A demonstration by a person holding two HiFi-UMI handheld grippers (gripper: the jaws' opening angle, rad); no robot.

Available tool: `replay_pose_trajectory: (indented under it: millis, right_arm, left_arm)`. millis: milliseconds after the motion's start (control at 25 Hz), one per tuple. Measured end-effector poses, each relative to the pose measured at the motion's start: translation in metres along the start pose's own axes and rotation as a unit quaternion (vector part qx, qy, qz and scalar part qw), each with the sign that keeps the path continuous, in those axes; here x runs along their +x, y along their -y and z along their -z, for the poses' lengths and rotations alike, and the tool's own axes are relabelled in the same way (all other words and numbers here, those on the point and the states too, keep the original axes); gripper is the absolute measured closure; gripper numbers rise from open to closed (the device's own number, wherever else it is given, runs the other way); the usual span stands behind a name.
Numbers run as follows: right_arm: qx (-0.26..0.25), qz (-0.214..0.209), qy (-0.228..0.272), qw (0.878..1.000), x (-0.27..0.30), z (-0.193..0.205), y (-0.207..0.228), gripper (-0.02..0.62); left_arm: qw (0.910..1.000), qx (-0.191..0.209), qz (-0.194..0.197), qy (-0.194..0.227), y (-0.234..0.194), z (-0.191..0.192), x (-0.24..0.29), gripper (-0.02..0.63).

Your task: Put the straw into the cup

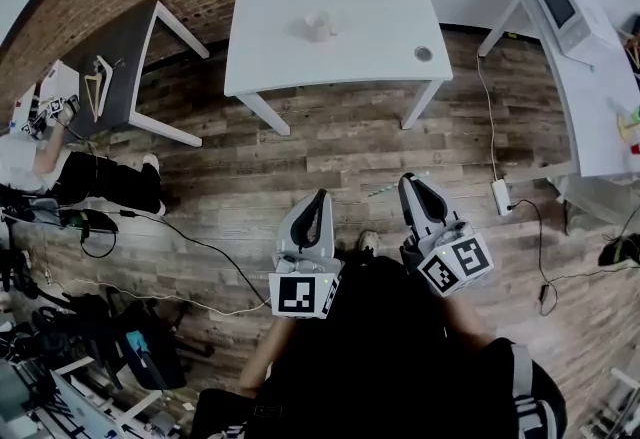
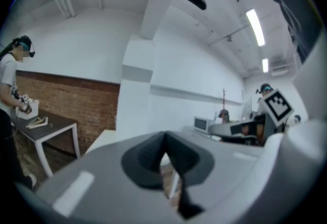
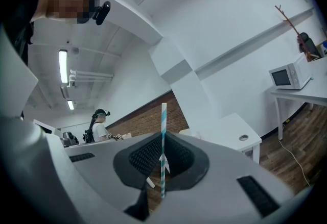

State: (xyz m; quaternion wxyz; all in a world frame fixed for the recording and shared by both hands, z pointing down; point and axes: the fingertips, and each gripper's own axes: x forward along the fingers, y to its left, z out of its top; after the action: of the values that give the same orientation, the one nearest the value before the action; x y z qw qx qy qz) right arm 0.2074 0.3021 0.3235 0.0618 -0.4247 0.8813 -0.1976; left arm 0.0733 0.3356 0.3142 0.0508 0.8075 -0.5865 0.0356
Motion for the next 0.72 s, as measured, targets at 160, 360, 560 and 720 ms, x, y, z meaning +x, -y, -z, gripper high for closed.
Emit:
replay_pose_trajectory:
  millis: [160, 360, 560, 720]
  right_arm:
    - [0.007, -0.011, -0.005, 1.000, -0.001, 0.003, 0.015, 0.578]
    - [0.013, -0.007, -0.004, 1.000, 0.008, -0.002, 0.029, 0.578]
    - [0.010, 0.006, -0.003, 1.000, 0.029, -0.006, 0.045, 0.578]
    - [0.007, 0.019, -0.005, 1.000, 0.050, -0.009, 0.055, 0.578]
  left_arm:
    - [0.9999, 0.005, -0.013, 0.001, 0.010, -0.001, 0.003, 0.601]
    - [0.9998, 0.007, -0.018, 0.000, 0.004, -0.002, 0.021, 0.601]
    - [0.9998, -0.006, -0.014, -0.010, -0.009, 0.008, 0.044, 0.601]
    - [0.9999, -0.012, -0.004, -0.007, -0.024, 0.010, 0.070, 0.601]
